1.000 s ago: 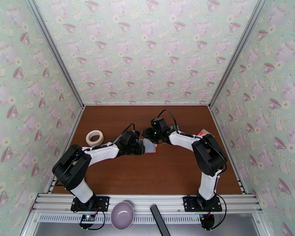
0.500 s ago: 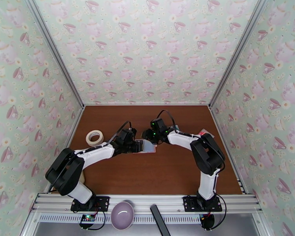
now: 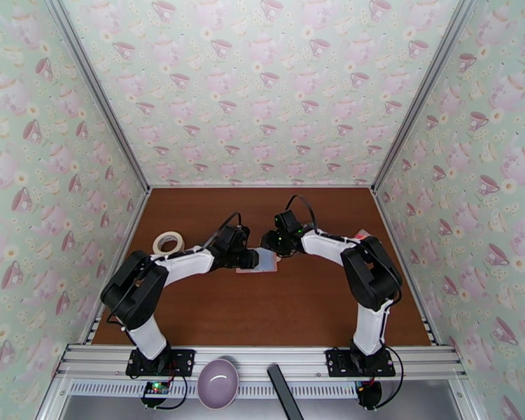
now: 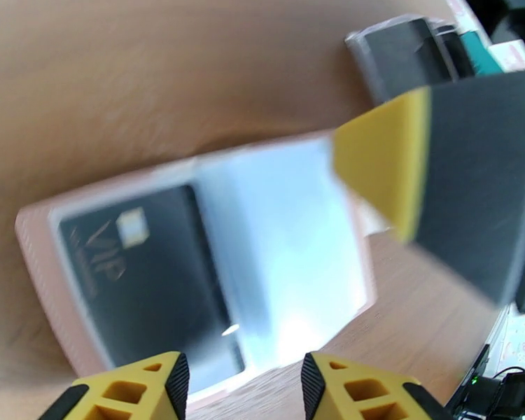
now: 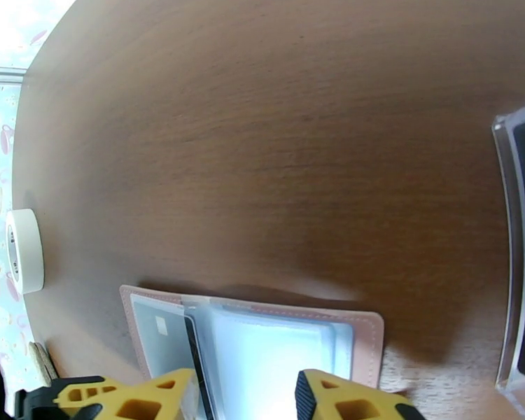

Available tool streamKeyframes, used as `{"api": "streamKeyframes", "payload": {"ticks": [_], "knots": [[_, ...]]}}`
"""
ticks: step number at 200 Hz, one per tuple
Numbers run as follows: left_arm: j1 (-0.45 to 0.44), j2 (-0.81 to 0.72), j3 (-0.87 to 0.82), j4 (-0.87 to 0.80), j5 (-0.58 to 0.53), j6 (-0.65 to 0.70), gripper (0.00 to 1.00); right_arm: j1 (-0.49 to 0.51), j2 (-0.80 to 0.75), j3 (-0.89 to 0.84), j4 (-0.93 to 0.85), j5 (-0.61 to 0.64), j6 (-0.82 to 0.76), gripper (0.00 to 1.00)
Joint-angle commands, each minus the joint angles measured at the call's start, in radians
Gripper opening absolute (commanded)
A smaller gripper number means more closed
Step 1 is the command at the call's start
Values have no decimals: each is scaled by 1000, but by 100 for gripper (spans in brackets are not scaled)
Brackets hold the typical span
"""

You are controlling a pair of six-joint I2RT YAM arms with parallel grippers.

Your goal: Put the credit cards into the card holder

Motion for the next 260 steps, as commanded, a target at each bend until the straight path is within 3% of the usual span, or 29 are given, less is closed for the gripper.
{"api": "streamKeyframes", "payload": {"ticks": [1, 141, 260], "knots": [[-6, 36, 11, -5, 16, 4, 48, -5, 7, 5, -16, -11, -26, 43], [-38, 37, -79, 81, -8, -63, 50, 32, 85, 55, -33, -6, -34, 43], [-45, 78, -74, 134, 27, -34, 55, 64, 88, 43, -4, -43, 5, 43]]}}
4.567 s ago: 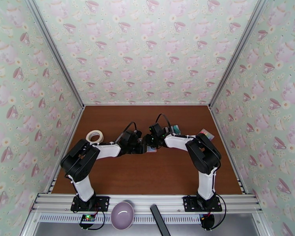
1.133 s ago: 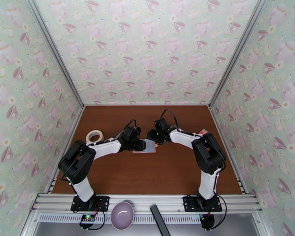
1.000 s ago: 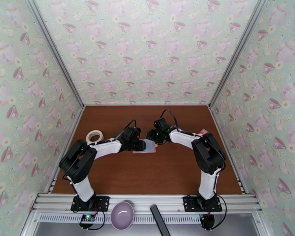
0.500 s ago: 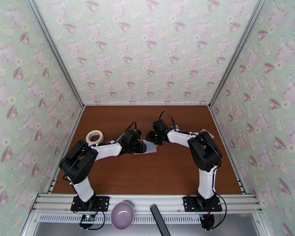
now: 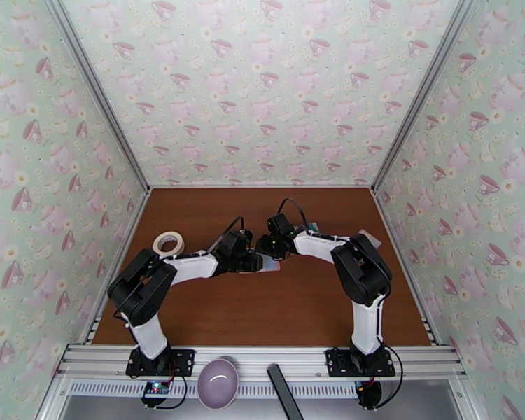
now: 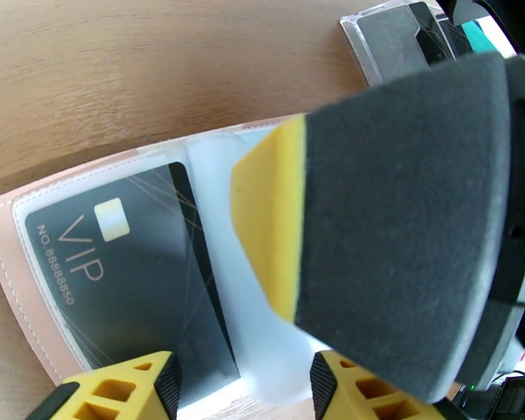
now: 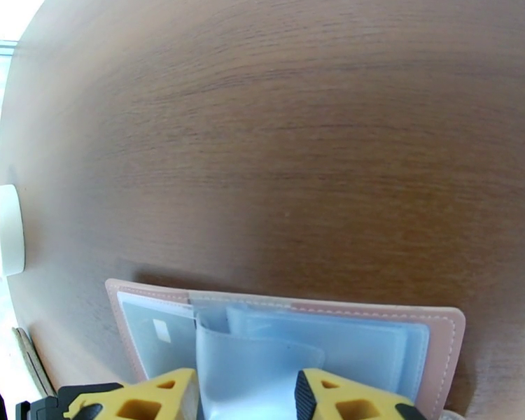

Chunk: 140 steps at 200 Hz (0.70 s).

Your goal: Put the credit cards into the card holder

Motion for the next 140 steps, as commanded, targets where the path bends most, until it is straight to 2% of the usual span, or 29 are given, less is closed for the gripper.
{"api": "streamKeyframes", "payload": {"ticks": [1, 37, 64, 114, 140], "knots": [[-9, 37, -14, 13, 25, 14, 55, 14, 14, 2, 10, -34, 23, 43], [-13, 39, -20, 49, 57, 13, 58, 17, 12, -2, 47, -84, 52, 43], [-18, 52, 2, 14, 38, 19, 58, 17, 11, -3, 58, -104, 63, 43], [-19, 94, 55, -128, -54, 41, 38, 10, -15, 5, 49, -102, 63, 43], [-20, 88, 32, -109, -58, 30, 36, -7, -55, 14, 36, -98, 60, 43]]}}
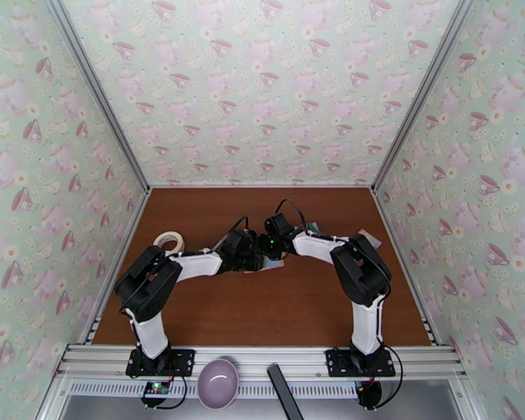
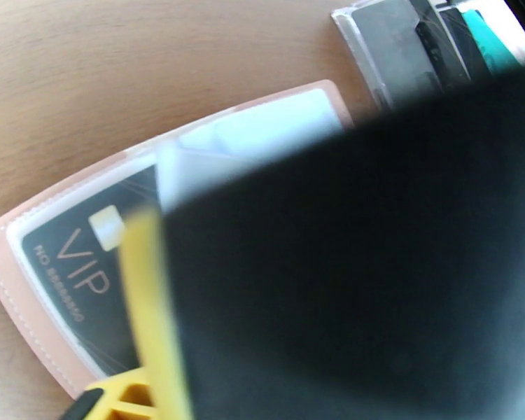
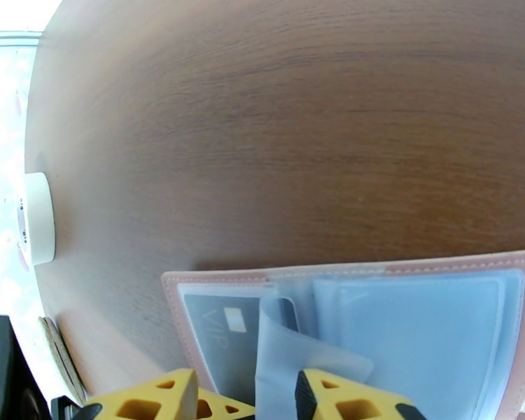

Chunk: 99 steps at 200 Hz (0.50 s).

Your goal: Put the credit cards into the card holder

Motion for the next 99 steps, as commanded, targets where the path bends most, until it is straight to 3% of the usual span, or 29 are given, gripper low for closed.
{"api": "streamKeyframes", "payload": {"ticks": [1, 46, 99], "knots": [[-5, 38, -25, -79, -40, 1, 36, -16, -56, 15, -9, -17, 7, 43], [2, 32, -43, -70, -39, -2, 36, -73, -170, -31, -24, 17, 4, 45], [5, -7, -48, -68, -28, -1, 37, -72, -96, -68, 22, -9, 18, 44]]}}
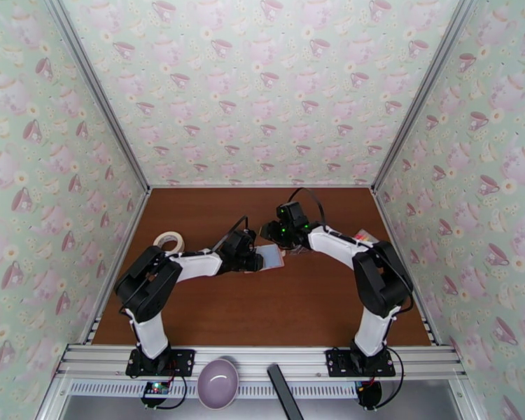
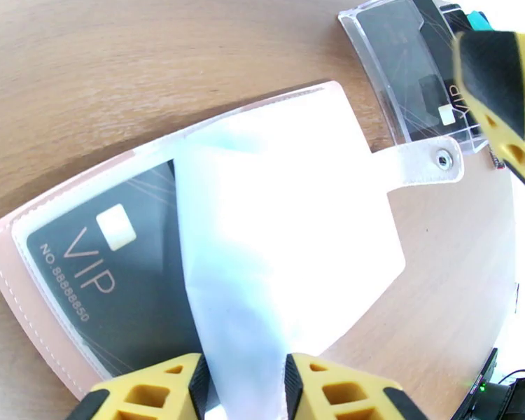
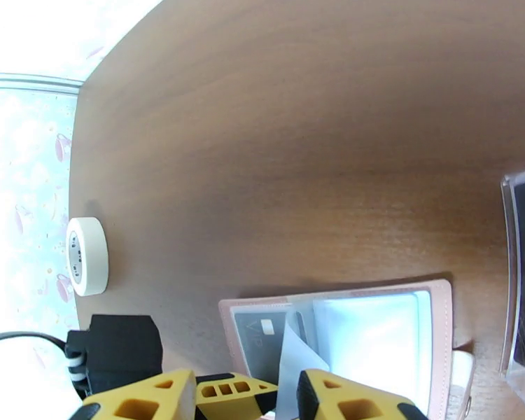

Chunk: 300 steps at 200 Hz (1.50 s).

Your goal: Put the credit cards into the card holder

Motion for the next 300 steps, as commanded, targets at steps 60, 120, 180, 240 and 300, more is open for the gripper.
{"api": "streamKeyframes", "payload": {"ticks": [60, 120, 180, 240, 300], "knots": [[14, -23, -35, -93, -7, 9, 39, 30, 116, -15, 35, -20, 19, 44], [17, -9, -26, -87, 18, 10, 43, 58, 133, -10, 93, -72, 53, 44], [17, -49, 12, -135, 14, 25, 52, 80, 102, -12, 129, -83, 90, 45], [24, -157, 25, -214, -30, 45, 55, 101, 97, -5, 167, -118, 126, 45], [37, -239, -1, -238, -35, 48, 50, 140, 136, 2, 248, -171, 187, 45]]}}
